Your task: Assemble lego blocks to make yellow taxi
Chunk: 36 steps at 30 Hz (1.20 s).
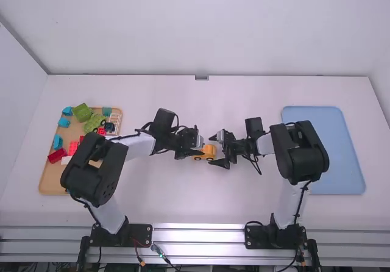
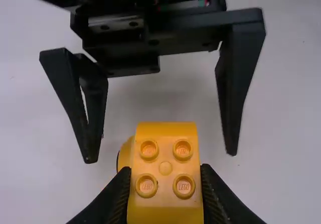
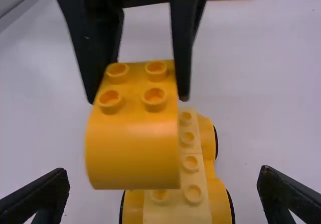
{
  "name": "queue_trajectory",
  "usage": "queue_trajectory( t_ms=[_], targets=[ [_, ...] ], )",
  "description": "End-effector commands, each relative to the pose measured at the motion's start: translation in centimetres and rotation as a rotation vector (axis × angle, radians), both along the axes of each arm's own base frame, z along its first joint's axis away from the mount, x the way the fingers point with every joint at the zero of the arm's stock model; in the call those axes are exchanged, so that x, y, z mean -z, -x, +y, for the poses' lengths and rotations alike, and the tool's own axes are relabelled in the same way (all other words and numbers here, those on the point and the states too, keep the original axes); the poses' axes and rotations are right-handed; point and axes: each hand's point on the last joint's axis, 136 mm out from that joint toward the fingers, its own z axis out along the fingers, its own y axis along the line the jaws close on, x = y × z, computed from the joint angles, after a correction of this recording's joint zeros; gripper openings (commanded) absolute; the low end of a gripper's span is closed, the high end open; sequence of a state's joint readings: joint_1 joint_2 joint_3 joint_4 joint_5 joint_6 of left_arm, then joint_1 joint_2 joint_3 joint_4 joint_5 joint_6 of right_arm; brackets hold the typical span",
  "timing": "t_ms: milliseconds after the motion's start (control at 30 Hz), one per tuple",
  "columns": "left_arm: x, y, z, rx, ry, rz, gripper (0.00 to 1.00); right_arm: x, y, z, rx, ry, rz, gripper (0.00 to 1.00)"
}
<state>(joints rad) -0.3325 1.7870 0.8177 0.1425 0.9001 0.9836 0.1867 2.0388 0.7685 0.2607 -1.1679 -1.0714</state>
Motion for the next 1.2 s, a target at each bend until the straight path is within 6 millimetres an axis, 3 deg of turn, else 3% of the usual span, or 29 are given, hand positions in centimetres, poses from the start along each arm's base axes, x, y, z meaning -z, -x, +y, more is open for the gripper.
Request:
queue_trajectory(
  t_ms=[0,167,567,933,1033,1167],
  targets=[
    [-0.9,0.3,0.3,-0.039,0.064,0.078,0.02,0.6,0.1,0.2,0.003,-0.007,0.041,0.99],
    [-1.1,0.1,0.7,-0.042,0.084,0.084,0.02,1.3,-0.6,0.4,0.005,-0.012,0.041,0.99],
    [0.6,-0.1,0.6,-0.001,0.094,0.064,0.02,1.3,-1.1,0.4,0.002,-0.011,-0.002,0.99],
    [0.3,-0.6,1.1,-0.011,0.106,0.076,0.02,3.0,-1.8,2.3,0.009,0.01,0.046,1.0],
    [0.0,-0.4,0.9,0.008,0.121,0.067,0.02,3.7,-1.8,2.3,0.026,0.049,0.047,0.92],
    [0.2,-0.4,1.0,0.01,0.112,0.055,0.02,4.0,-1.7,2.2,0.033,0.062,0.051,0.69]
  ],
)
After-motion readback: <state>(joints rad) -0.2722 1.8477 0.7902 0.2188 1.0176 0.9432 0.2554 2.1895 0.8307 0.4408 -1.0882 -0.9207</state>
